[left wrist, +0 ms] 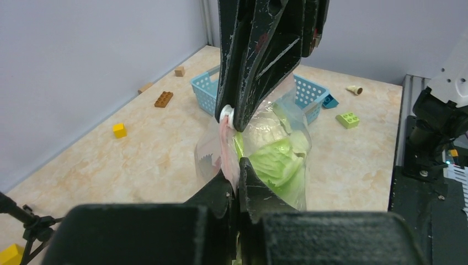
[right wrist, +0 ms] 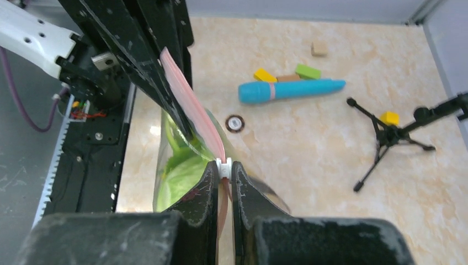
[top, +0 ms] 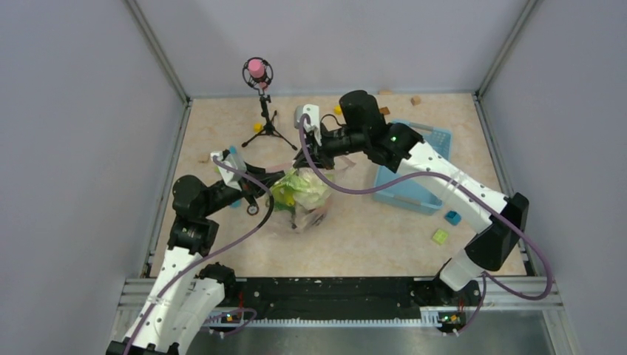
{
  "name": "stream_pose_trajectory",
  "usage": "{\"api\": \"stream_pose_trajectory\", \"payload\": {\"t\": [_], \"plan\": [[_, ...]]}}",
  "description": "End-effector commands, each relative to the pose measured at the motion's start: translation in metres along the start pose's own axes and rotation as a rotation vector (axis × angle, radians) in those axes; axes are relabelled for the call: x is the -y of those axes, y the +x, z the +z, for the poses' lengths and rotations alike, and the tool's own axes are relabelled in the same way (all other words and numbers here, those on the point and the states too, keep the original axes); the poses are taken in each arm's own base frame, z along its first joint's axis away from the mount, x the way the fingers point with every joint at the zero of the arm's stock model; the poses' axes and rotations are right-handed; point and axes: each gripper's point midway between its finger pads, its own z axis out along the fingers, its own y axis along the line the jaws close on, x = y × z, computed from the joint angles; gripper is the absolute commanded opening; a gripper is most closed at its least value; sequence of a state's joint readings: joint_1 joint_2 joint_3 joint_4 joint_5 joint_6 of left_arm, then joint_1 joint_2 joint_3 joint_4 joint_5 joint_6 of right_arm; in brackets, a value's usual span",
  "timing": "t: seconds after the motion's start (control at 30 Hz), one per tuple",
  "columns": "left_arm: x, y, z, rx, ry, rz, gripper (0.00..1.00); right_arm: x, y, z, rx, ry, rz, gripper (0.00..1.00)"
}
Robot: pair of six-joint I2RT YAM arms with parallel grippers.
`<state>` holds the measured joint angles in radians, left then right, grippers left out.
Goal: Place the food in the zip-top bag and seal the zipper
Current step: Zip the zipper food storage bag at the center of the board.
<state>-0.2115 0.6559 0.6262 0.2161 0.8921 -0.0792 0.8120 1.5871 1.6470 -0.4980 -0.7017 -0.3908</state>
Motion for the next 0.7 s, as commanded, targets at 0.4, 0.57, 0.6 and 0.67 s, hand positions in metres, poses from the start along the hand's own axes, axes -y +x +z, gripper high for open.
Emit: {"api": "stream_pose_trajectory", "payload": {"t": [0.4, 0.57, 0.6, 0.67], "plan": [[-0.028, -0.017, -0.014, 0.057, -0.232, 0.059, 0.00, 0.096, 0.100, -0.149, -0.287, 0.720, 0.079, 0.00], [-0.032, -0.018, -0.016, 0.049, -0.264, 0.048, 0.00, 0.105, 0.137, -0.208, -0.387, 0.963, 0.141, 0.00], [-0.032, -0.018, -0.016, 0.049, -0.267, 0.044, 0.00, 0.103, 0.139, -0.213, -0.382, 0.976, 0.154, 0.00], [-0.033, -0.020, -0.016, 0.051, -0.274, 0.034, 0.00, 0.097, 0.138, -0.218, -0.364, 0.981, 0.159, 0.00]]}}
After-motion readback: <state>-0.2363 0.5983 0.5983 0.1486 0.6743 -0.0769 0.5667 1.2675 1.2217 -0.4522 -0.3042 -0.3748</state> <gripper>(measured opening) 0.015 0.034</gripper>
